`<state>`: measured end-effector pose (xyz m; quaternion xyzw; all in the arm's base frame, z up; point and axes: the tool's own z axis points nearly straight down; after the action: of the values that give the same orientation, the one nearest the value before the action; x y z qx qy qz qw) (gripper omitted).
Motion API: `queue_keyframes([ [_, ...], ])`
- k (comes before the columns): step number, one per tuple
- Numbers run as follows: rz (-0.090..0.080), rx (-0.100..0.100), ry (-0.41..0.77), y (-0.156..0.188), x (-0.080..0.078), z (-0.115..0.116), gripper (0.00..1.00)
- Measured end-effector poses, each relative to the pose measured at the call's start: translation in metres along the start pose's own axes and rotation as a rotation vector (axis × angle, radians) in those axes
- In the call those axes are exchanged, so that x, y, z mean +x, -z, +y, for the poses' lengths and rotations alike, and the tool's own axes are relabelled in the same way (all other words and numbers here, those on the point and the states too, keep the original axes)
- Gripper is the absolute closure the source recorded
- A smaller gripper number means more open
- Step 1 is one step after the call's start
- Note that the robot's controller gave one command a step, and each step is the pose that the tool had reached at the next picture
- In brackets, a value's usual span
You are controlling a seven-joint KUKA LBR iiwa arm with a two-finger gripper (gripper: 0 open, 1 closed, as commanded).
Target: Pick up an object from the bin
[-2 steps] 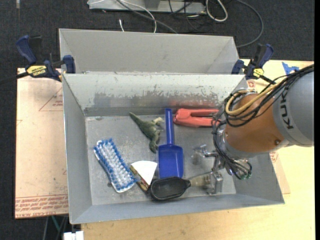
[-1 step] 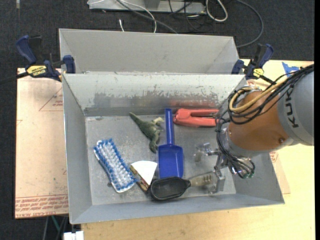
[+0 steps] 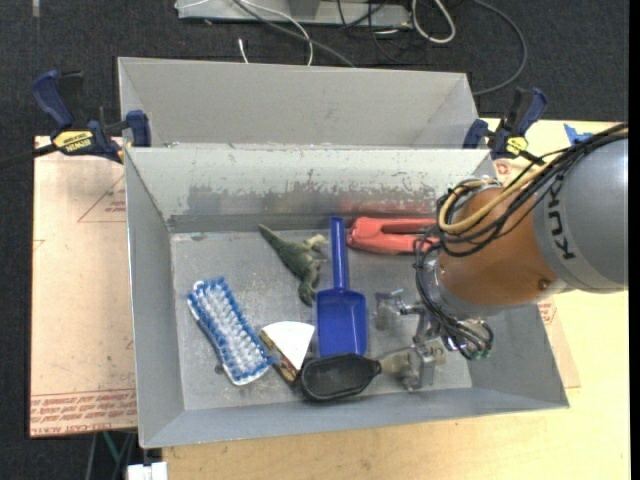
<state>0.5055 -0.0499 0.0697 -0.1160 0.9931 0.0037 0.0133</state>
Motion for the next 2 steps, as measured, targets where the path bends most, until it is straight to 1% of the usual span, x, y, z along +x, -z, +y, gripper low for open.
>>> queue_keyframes([
  [1, -0.003, 0.002, -0.002, 0.001, 0.0149, 0.0041, 1.0],
  [2, -0.003, 0.002, -0.002, 0.001, 0.0149, 0.0041, 1.0],
])
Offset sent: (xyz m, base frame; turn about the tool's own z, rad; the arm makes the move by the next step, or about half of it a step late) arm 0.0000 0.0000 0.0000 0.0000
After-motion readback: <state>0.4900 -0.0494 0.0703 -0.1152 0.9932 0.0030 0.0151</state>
